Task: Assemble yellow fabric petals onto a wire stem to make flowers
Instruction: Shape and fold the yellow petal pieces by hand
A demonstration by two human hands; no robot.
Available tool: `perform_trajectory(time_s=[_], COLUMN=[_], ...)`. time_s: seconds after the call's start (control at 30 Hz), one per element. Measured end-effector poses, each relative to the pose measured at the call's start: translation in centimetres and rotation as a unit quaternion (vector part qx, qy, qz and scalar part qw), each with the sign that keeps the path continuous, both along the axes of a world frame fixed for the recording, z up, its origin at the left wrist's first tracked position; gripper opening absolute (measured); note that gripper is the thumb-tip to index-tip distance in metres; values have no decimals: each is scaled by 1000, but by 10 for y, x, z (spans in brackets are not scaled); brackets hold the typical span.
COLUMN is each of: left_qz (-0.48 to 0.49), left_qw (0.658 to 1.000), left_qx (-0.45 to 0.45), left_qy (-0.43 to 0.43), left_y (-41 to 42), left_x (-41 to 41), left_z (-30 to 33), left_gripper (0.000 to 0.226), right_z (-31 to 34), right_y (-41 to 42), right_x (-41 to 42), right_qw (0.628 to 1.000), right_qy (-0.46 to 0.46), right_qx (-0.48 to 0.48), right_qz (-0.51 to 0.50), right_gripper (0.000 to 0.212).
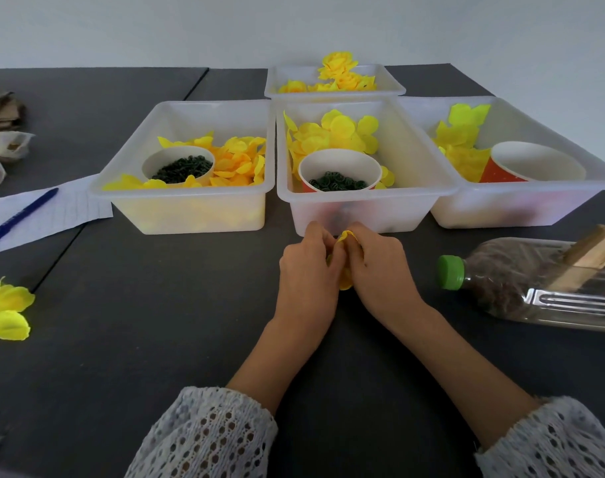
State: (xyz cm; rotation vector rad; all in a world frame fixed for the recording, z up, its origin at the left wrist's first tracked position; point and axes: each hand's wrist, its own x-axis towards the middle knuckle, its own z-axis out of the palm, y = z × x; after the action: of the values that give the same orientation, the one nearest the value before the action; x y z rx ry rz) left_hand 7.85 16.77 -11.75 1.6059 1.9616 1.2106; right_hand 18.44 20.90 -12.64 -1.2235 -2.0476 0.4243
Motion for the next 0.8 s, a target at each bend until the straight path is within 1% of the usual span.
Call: perform_trajectory(time_s=[0.07,0.2,0.27,0.37,0.4,0.5,0.53,0.63,0.67,0.73,0.8], left_qz=[-6,-15,-24,-44,-41,-3,14,44,47,46,36], left_qw=[1000,998,998,997,998,994,990,985,985,985,986], left_qx=[2,-3,9,24,26,55,64,71,70,68,66], left_qy=[29,55,56,56,36,-96,-123,-149,-151,-152,-147], left_y=[-1,-2,-3,-6,-6,-3,-2,2,3,3,2], left_x=[3,6,7,11,12,8,5,-2,-3,-3,-4], left_z=[2,4,4,-1,-3,-5,-5,-6,-6,-7,-7], left_gripper=[15,14,16,18,19,23,24,19,18,16,16], right_z=[2,4,4,5,5,2,1,1,2,3,2], right_y=[0,-4,-4,4,5,0,-1,-2,-1,-1,-1], right_x=[-1,-4,-5,-2,-1,0,0,-1,0,3,6], right_qw=[1000,999,998,990,989,990,987,968,963,960,960], right_qy=[-11,-4,17,68,74,100,120,190,200,199,197], right_qx=[-9,-17,-33,-76,-74,-61,-71,-151,-173,-194,-194], right_qz=[-9,-30,-47,-100,-105,-85,-79,-62,-55,-40,-32], right_gripper=[20,18,20,25,25,22,21,20,20,19,16])
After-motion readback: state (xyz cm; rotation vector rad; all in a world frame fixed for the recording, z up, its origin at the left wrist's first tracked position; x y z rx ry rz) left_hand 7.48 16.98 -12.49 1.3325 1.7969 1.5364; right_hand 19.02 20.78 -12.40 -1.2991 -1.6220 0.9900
